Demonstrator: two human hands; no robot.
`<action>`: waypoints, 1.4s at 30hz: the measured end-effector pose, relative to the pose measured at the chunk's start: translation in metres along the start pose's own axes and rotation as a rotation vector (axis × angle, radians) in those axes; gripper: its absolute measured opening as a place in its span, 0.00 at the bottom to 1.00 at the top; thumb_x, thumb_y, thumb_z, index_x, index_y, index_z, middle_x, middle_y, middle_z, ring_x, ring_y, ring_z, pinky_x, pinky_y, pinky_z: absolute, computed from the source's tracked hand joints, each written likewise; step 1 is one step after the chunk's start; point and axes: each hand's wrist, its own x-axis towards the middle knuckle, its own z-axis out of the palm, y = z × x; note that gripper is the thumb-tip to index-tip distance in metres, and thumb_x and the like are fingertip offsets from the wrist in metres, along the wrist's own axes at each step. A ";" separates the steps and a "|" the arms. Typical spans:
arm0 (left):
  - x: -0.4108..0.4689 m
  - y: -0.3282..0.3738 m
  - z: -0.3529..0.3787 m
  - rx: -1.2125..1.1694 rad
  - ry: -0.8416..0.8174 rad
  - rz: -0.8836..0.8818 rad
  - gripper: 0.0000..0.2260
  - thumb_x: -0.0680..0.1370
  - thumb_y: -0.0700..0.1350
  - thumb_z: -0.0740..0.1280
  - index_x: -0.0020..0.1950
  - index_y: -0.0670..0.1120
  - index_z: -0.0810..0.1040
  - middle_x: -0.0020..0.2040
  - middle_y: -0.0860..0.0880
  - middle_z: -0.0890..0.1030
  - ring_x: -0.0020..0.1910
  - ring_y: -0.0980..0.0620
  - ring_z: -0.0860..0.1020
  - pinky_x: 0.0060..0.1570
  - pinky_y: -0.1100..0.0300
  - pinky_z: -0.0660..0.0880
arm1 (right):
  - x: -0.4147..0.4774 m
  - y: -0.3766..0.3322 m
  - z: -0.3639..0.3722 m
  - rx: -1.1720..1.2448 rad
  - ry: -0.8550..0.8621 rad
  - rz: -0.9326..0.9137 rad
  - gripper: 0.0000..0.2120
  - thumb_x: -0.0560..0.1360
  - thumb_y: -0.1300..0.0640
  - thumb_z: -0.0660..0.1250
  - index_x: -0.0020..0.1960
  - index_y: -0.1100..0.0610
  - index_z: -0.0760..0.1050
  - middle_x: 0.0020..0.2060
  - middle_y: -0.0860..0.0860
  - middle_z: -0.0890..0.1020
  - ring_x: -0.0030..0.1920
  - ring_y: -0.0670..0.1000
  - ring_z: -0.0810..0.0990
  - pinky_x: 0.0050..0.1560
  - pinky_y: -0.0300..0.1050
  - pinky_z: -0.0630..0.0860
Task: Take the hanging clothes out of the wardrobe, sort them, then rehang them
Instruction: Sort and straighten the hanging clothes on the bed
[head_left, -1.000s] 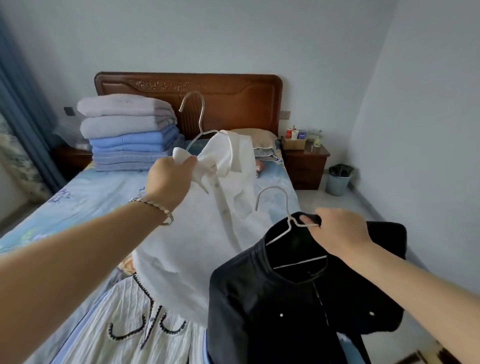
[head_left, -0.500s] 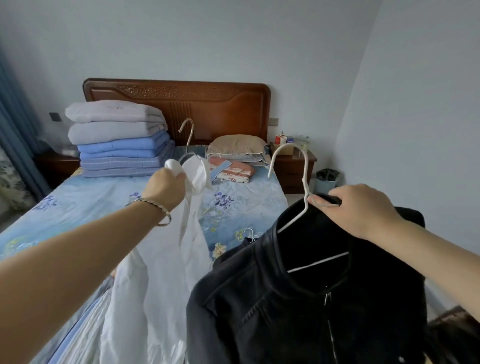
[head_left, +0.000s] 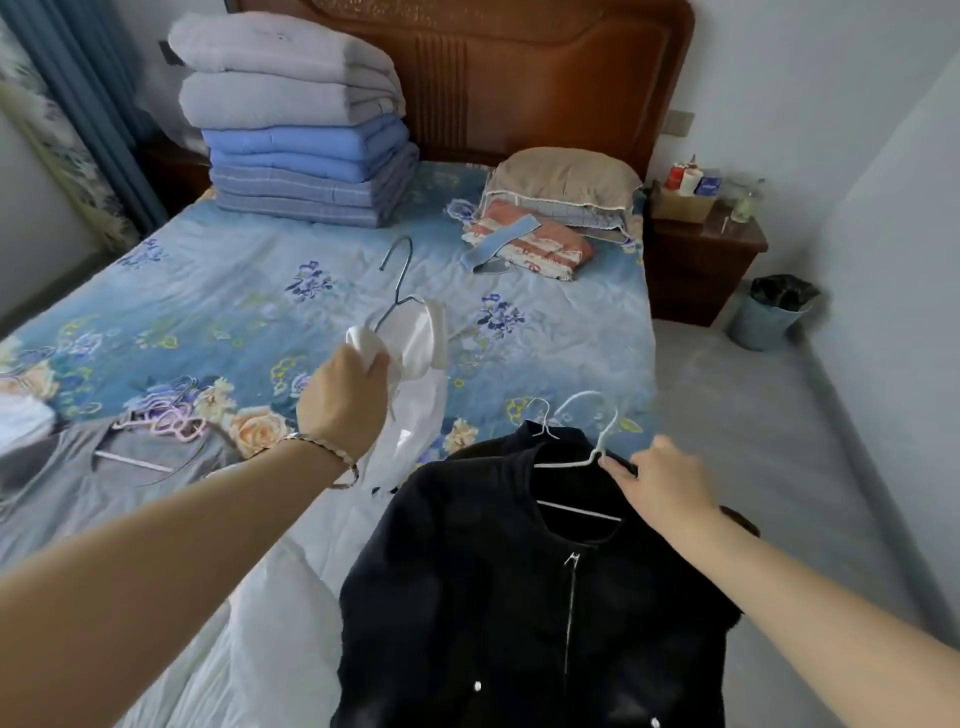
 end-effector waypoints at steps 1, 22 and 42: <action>0.006 0.000 0.014 0.011 0.013 -0.031 0.17 0.81 0.51 0.56 0.55 0.36 0.71 0.54 0.36 0.77 0.53 0.36 0.75 0.42 0.54 0.64 | 0.021 0.003 0.018 -0.009 -0.034 -0.005 0.27 0.77 0.36 0.53 0.51 0.55 0.81 0.54 0.54 0.74 0.47 0.59 0.80 0.47 0.46 0.75; 0.076 -0.013 0.189 0.179 0.021 -0.086 0.16 0.80 0.53 0.58 0.45 0.40 0.70 0.38 0.48 0.72 0.39 0.46 0.69 0.37 0.56 0.61 | 0.190 -0.029 0.195 0.411 -0.735 -0.127 0.13 0.76 0.58 0.62 0.56 0.63 0.78 0.58 0.58 0.78 0.56 0.55 0.78 0.56 0.41 0.72; -0.087 -0.104 -0.137 -0.132 0.309 0.453 0.17 0.69 0.62 0.54 0.31 0.51 0.68 0.25 0.54 0.68 0.26 0.53 0.66 0.30 0.58 0.64 | -0.049 -0.191 -0.159 0.649 0.116 -0.843 0.18 0.80 0.51 0.58 0.41 0.65 0.74 0.33 0.57 0.76 0.35 0.54 0.72 0.36 0.47 0.64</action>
